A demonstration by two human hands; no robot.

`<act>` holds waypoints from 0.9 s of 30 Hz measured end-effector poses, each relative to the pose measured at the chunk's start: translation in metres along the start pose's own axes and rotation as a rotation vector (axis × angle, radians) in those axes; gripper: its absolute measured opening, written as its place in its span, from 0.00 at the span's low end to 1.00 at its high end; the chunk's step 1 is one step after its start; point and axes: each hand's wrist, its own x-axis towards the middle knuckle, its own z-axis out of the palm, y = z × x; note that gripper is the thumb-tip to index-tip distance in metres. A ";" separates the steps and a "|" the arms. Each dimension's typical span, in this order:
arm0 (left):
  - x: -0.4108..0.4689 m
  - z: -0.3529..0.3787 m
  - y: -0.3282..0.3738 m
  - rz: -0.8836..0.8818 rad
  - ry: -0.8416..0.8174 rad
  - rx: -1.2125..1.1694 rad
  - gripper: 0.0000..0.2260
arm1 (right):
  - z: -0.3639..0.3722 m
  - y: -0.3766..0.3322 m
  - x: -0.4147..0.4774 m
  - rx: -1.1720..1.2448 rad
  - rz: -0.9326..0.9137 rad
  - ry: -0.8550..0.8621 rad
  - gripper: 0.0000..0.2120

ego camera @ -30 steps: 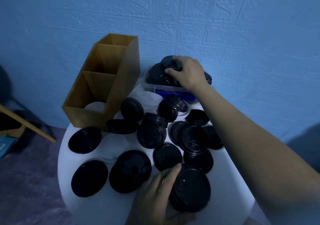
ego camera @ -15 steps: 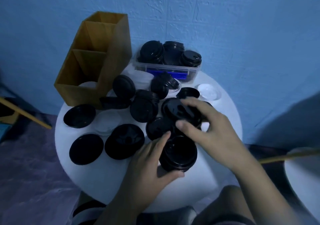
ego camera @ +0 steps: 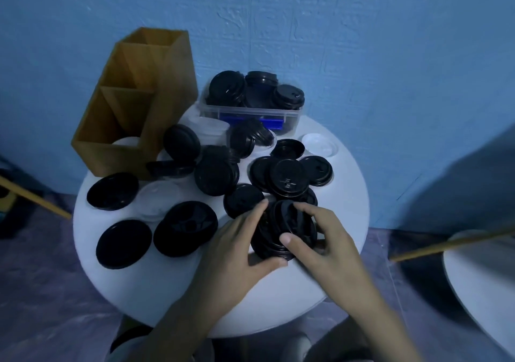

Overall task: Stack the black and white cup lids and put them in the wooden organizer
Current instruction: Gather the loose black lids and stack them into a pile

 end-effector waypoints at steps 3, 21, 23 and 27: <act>0.001 0.001 0.000 -0.003 0.002 0.004 0.44 | -0.001 0.002 0.002 0.002 -0.019 -0.040 0.29; 0.004 -0.006 -0.007 0.012 -0.048 -0.056 0.44 | 0.007 0.015 0.005 -0.074 -0.109 0.018 0.37; 0.003 -0.006 -0.007 0.011 -0.060 -0.048 0.43 | 0.008 0.015 0.005 -0.104 -0.099 0.007 0.38; 0.002 -0.007 -0.003 0.034 -0.034 -0.056 0.42 | 0.001 0.009 0.010 -0.159 -0.099 -0.072 0.41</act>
